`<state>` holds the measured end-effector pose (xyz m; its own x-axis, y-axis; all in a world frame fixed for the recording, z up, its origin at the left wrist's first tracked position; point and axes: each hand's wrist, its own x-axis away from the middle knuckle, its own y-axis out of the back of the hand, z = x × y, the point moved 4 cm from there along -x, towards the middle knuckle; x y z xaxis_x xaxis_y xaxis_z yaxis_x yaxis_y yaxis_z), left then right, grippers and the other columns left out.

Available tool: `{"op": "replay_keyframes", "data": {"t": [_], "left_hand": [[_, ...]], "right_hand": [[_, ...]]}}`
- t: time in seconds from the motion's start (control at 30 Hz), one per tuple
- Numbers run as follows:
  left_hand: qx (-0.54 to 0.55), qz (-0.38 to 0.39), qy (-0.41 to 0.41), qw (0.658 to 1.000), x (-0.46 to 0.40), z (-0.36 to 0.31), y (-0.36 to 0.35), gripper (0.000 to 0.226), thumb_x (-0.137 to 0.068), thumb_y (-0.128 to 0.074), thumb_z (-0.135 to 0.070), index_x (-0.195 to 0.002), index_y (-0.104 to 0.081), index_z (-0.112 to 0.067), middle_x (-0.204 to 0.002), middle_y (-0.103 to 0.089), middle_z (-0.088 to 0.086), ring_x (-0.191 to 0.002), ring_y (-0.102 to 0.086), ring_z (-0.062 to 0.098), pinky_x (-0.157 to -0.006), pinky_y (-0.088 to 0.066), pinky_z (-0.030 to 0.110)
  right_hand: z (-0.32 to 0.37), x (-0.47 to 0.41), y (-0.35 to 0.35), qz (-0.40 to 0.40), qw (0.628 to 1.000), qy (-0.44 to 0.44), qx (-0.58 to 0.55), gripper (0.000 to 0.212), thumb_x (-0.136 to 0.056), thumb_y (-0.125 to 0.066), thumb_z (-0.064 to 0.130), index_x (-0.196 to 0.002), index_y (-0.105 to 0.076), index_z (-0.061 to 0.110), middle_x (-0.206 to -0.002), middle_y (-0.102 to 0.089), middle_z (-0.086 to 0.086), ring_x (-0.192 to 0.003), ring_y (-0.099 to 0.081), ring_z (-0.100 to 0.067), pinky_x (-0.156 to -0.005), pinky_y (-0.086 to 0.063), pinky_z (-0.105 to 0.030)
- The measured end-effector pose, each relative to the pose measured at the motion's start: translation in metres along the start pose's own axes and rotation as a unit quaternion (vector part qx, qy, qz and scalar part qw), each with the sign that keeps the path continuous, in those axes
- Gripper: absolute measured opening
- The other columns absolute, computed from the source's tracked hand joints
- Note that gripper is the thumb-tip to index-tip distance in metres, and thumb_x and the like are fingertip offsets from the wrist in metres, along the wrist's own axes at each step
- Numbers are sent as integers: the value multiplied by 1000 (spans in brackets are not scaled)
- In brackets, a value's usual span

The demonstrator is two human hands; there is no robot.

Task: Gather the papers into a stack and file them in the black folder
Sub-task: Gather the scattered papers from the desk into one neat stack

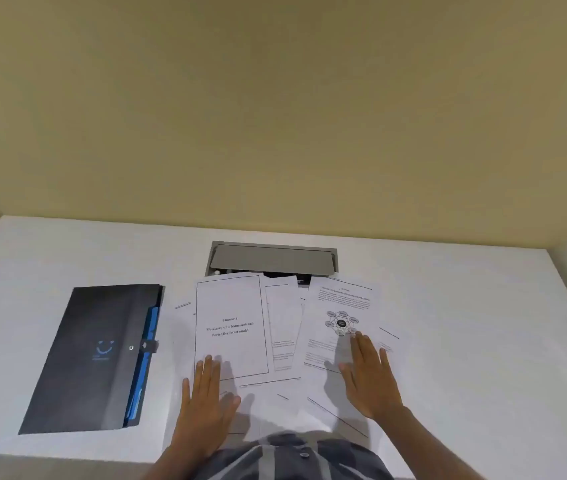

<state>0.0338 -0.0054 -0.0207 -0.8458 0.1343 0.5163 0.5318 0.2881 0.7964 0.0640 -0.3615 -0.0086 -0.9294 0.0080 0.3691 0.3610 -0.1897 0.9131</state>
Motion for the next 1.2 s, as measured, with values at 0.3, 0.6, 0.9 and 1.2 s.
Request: {"op": "replay_keyframes", "data": {"t": [0.3,0.6,0.9,1.2], "left_hand": [[49,-6,21,999,-18,27,-9,103,-92,-7,-84,-167,20,-19,-174,31,0,-164,21,26,-129,18,49],[133,-112,100,980,-111,48,76,76,-97,-75,-33,-159,-39,-10,-156,-56,19,-134,-61,46,-97,-61,62],[52,-37,45,997,-191,49,118,134,-79,-87,-57,-170,-2,-7,-181,0,14,-167,-4,36,-130,-15,67],[23,11,43,999,-199,54,96,145,-76,-89,-57,-169,13,-11,-180,15,10,-166,12,36,-130,-6,70]], "right_hand": [[-3,-15,13,3,999,-19,-31,68,-110,-40,44,-168,-22,11,-174,-29,-6,-162,-26,-26,-133,-24,-47],[-33,-91,68,-26,983,-110,-142,85,-85,-87,33,-151,-47,-4,-150,-56,-18,-141,-50,-38,-116,-45,-47],[-56,-142,63,37,988,-116,-98,130,-70,-92,55,-164,-18,4,-170,-26,-14,-158,-27,-35,-122,-38,-57],[-51,-152,42,68,988,-123,-62,136,-78,-88,54,-167,1,2,-177,-8,-14,-165,-10,-31,-126,-29,-60]]}}
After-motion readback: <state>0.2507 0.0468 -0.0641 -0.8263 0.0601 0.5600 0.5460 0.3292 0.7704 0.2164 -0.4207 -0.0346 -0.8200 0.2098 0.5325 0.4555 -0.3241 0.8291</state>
